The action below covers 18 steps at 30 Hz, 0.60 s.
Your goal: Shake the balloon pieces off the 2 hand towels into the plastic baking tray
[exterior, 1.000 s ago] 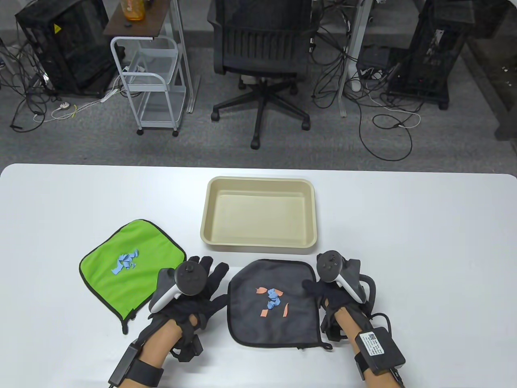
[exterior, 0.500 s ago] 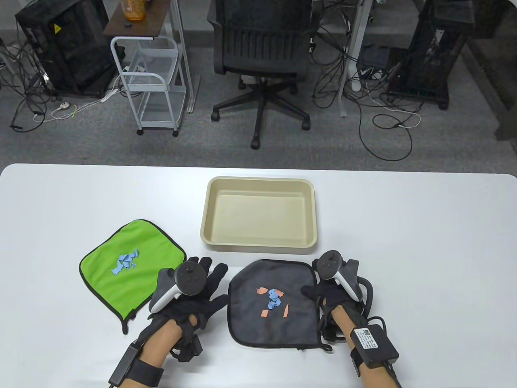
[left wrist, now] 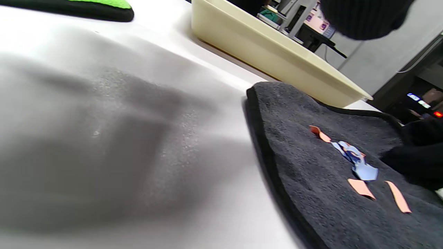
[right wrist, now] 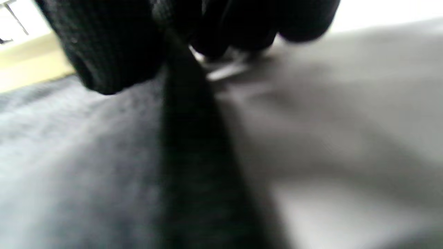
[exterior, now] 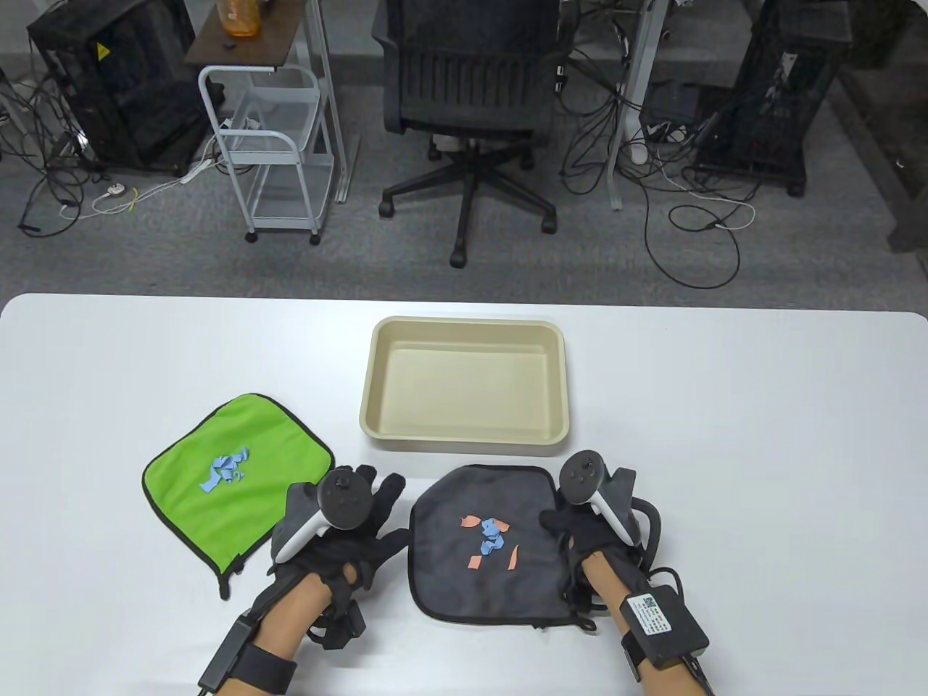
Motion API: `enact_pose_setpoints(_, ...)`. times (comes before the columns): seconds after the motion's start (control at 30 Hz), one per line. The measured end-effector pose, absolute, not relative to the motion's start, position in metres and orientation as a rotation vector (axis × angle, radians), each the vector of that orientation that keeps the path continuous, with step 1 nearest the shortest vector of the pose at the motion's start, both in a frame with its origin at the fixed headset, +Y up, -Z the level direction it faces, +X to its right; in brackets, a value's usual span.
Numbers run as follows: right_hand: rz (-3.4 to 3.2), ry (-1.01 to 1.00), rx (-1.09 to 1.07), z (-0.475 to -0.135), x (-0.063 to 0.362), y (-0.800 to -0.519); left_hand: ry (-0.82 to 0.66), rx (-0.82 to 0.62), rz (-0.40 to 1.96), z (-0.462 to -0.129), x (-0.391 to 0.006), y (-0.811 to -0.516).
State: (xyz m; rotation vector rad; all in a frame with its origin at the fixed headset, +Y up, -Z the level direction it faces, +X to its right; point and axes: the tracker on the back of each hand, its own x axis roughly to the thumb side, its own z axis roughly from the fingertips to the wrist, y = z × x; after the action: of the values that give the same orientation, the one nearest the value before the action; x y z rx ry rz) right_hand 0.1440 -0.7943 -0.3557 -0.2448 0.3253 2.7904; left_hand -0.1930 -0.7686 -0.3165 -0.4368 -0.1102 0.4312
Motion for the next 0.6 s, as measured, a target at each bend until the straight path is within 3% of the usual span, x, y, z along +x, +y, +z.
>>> enact_pose_setpoints(0.3,2.732,0.254,-0.102,-0.346,0.127,-0.767,0.02,-0.438,0.42,-0.321,-0.181,-0.774)
enact_pose_setpoints(0.6,2.743,0.251,-0.057,-0.346,0.126,-0.768,0.102,-0.449,0.238,-0.353,-0.147,-0.793)
